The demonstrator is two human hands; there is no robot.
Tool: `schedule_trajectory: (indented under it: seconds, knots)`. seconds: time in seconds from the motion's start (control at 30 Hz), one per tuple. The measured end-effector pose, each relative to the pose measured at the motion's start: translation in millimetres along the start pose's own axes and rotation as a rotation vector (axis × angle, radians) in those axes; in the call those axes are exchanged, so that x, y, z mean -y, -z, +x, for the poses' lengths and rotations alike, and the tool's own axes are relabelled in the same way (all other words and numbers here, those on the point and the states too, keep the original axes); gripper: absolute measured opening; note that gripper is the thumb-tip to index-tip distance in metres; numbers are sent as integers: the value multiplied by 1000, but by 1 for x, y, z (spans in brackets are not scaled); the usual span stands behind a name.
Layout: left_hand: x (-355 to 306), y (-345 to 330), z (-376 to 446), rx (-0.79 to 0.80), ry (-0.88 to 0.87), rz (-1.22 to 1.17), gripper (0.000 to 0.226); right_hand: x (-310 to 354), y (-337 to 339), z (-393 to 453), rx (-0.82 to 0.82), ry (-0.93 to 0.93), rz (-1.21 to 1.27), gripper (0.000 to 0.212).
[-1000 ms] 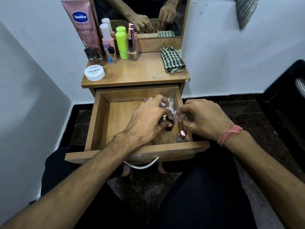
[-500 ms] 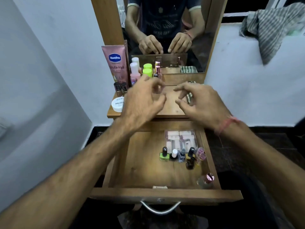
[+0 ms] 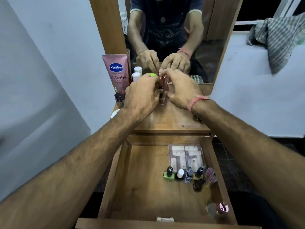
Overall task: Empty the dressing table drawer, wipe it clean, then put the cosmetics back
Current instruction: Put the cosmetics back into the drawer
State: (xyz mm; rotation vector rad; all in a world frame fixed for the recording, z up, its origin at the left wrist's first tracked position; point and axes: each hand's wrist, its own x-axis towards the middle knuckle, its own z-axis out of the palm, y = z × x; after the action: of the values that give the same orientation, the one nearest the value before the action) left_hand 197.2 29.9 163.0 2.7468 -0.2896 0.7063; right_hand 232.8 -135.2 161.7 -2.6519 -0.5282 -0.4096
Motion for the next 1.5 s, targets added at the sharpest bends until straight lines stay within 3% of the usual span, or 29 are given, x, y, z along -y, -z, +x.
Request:
schedule_trajectory:
  seconds: [0.33, 0.67, 0.9, 1.1, 1.37, 1.5]
  knots:
    - [15, 6, -29, 22, 92, -269, 14, -5, -16, 3, -85, 3, 77, 49]
    - [12, 58, -94, -20, -27, -282, 21, -7, 22, -69, -18, 80, 100, 58]
    - [-7, 73, -150, 108, -134, -385, 18, -6, 73, -173, 104, 112, 120, 24]
    - [-22, 57, -192, 215, -182, -402, 26, 3, 64, -242, 213, 69, 174, 25]
    - [-28, 37, -221, 285, -184, -313, 22, 4, 16, -254, 247, 18, -27, 39]
    - [-29, 26, -225, 317, -154, -301, 26, 5, 9, -252, 307, 15, -109, 37]
